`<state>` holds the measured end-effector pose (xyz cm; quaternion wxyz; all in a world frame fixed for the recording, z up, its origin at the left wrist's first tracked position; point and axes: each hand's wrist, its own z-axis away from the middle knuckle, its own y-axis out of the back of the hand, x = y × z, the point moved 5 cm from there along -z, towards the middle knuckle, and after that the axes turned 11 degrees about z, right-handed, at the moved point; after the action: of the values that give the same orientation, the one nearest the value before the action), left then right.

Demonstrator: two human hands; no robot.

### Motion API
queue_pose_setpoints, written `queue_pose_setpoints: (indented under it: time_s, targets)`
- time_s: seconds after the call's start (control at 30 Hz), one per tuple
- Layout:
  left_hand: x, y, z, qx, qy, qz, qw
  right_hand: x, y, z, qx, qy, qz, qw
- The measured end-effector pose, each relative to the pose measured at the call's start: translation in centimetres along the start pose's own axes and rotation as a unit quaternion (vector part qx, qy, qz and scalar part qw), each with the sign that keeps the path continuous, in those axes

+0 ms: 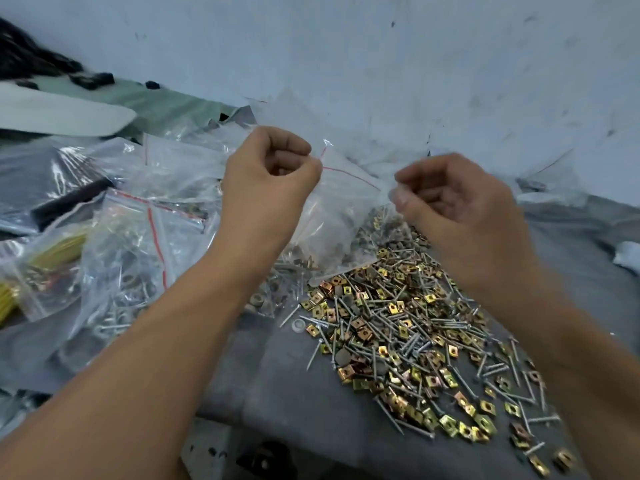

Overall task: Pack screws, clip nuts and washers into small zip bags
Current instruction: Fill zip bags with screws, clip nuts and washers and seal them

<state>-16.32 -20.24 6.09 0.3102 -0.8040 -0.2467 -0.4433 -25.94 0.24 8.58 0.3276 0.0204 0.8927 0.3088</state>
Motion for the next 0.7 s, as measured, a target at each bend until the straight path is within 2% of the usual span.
queue_pose_setpoints:
  time_s: [0.1,0.27,0.37,0.5,0.57,0.7]
  targets:
    - [0.5,-0.4,0.5,-0.016,-0.019,0.014,1.0,-4.0,-0.3,-2.4,0.019,0.069,0.022,0.997]
    - [1.0,-0.5,0.7,-0.012,-0.047,0.018,0.999,-5.9,-2.5,-3.8,-0.088,0.105,0.169,0.976]
    - [0.8,-0.4,0.5,-0.003,-0.043,0.025,0.999,-5.3,-2.6,-4.2,-0.119,0.057,0.195,0.972]
    - [0.9,-0.4,0.7,-0.018,-0.045,0.021,0.999,-4.7,-2.1,-4.7,-0.06,-0.006,0.141,0.988]
    - [1.0,-0.2,0.7,-0.018,-0.051,0.021,0.998,-4.5,-2.1,-4.8,-0.058,-0.039,0.129,0.989]
    - [1.2,-0.2,0.8,-0.013,-0.052,0.017,0.998,-4.6,-2.4,-4.6,-0.108,-0.064,0.218,0.968]
